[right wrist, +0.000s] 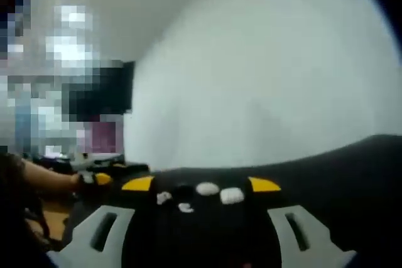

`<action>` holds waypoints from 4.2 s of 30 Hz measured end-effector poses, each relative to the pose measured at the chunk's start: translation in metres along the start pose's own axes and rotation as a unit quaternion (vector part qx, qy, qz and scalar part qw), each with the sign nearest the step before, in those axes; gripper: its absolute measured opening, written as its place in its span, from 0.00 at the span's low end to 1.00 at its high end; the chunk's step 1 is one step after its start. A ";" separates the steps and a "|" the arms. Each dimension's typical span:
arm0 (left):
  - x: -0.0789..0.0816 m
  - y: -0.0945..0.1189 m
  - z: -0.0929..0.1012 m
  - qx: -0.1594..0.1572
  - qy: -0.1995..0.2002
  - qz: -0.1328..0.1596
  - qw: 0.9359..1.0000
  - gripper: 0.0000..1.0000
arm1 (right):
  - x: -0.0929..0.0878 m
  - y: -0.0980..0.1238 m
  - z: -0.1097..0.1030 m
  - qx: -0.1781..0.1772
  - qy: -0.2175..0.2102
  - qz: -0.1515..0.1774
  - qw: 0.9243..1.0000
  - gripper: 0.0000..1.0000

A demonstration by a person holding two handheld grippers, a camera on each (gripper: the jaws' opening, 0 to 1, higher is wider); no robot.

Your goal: Pick up three earphones and place each one into its charging case using tactile feedback, ensure that each earphone is properly inserted and securely positioned inside the case.

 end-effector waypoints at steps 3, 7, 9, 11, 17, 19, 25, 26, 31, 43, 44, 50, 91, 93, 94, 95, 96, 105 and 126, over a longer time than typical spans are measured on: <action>-0.001 -0.002 0.003 -0.014 0.007 -0.002 1.000 0.54 | -0.001 0.000 0.000 -0.003 0.006 -0.005 1.000 0.57; -0.004 -0.004 0.006 -0.020 0.001 -0.010 1.000 0.60 | -0.002 -0.001 0.005 -0.009 0.003 -0.007 1.000 0.61; -0.003 -0.005 0.004 -0.016 -0.002 -0.005 1.000 0.69 | 0.003 -0.001 0.008 -0.014 -0.006 0.010 1.000 0.68; -0.002 -0.005 0.000 -0.004 -0.004 -0.003 1.000 0.77 | 0.012 0.001 0.011 -0.026 0.000 0.041 0.999 0.78; 0.021 0.003 -0.016 0.037 0.000 0.075 0.996 0.89 | 0.036 0.008 0.020 -0.054 -0.024 0.129 0.990 0.96; 0.023 0.007 -0.022 0.045 0.006 0.082 0.996 0.89 | 0.037 0.010 0.023 -0.056 -0.036 0.138 0.988 0.96; 0.025 0.013 -0.032 0.067 0.022 0.089 0.993 0.89 | 0.033 0.008 0.021 -0.056 -0.030 0.121 0.991 0.96; 0.025 0.013 -0.032 0.066 0.023 0.090 0.993 0.89 | 0.032 0.008 0.022 -0.057 -0.027 0.116 0.991 0.96; 0.019 0.011 -0.026 0.064 0.014 0.067 0.996 0.85 | 0.030 0.009 0.019 -0.055 -0.025 0.109 0.992 0.88; -0.003 0.006 -0.016 0.043 -0.011 -0.011 0.999 0.62 | 0.020 0.006 0.013 -0.037 0.005 0.074 0.997 0.65; -0.009 0.004 -0.013 0.034 -0.013 -0.031 0.999 0.57 | 0.019 0.005 0.010 -0.025 0.009 0.069 0.997 0.55; -0.018 -0.001 -0.005 0.015 -0.035 -0.061 0.997 0.47 | 0.007 -0.001 -0.014 0.033 0.031 0.025 0.999 0.11; -0.023 0.001 -0.006 0.031 -0.072 -0.079 0.994 0.40 | -0.031 -0.003 -0.016 0.016 0.086 -0.109 0.990 0.32; -0.021 0.001 -0.006 0.030 -0.070 -0.075 0.994 0.40 | -0.034 -0.003 -0.018 0.019 0.102 -0.117 0.988 0.32; -0.022 0.000 -0.006 0.030 -0.068 -0.076 0.994 0.40 | -0.035 -0.004 -0.019 0.022 0.108 -0.122 0.986 0.32; -0.022 0.000 -0.006 0.029 -0.068 -0.077 0.994 0.40 | -0.037 -0.005 -0.020 0.023 0.111 -0.128 0.985 0.32; -0.022 0.000 -0.005 0.029 -0.069 -0.078 0.994 0.40 | -0.040 -0.005 -0.020 0.021 0.115 -0.137 0.984 0.32; -0.029 0.003 -0.035 0.126 0.018 -0.105 0.986 0.39 | -0.044 -0.006 -0.021 0.030 0.135 -0.151 0.979 0.32; -0.027 -0.047 -0.062 0.145 0.060 -0.149 0.976 0.47 | -0.034 -0.009 -0.027 0.065 0.106 -0.108 0.986 0.31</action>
Point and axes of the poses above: the point that each gripper's makers call its tool centre point, and the gripper's own axes: y roughly backward along the fingers, z roughly to its right, x roughly out of its top, the point moved 3 cm from there along y, roughly backward along the fingers, and after that the axes turned 4 degrees about y, right-handed, at the moved point
